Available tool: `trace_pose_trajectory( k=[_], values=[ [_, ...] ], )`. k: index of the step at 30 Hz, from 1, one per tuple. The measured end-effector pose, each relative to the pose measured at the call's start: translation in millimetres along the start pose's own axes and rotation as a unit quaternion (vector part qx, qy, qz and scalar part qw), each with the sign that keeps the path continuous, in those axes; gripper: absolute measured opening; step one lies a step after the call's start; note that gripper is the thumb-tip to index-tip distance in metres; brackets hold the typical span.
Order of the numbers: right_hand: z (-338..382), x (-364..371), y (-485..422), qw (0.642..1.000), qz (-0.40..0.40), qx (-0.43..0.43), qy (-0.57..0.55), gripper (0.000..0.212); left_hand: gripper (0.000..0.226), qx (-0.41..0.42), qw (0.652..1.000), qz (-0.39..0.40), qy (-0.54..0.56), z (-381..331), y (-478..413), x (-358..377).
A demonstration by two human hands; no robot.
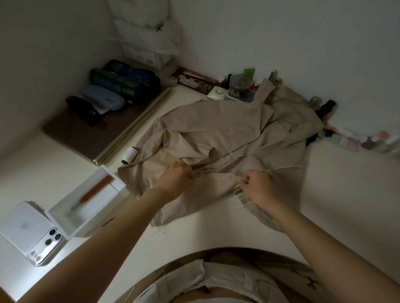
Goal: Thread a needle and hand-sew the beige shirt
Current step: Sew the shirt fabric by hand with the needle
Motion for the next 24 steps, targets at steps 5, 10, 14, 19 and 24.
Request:
trace_pose_trajectory(
  k=[5, 10, 14, 19, 24],
  values=[
    [-5, -4, 1, 1.0, -0.004, -0.005, 0.01, 0.041, 0.019, -0.025, 0.999, 0.03, -0.015, 0, -8, 8],
    [-11, -5, -1, 1.0, -0.002, -0.009, -0.011, 0.022, 0.013, -0.029, 0.999, 0.027, 0.021, 0, -7, 4],
    [-12, -4, -7, 1.0, -0.006, -0.012, -0.026, 0.025, 0.014, -0.017, 1.0, 0.009, 0.009, 0, 4, -11],
    [-6, -6, -14, 1.0, -0.008, -0.02, -0.016, 0.027, 0.02, 0.006, 0.998, -0.044, -0.055, 16, 31, -45],
    [-2, 9, -19, 0.999, 0.018, -0.027, -0.011, 0.034, 0.028, -0.034, 0.981, -0.022, -0.188, 37, 53, -51]
  ],
)
Point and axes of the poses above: each hand's wrist, its own y-axis away from the middle knuckle, its own x-axis out of the palm, z = x × y, the point moved 7 cm from there along -y, towards the middle knuckle, and after that the axes turned 1 degree about y, right-handed, at the moved point
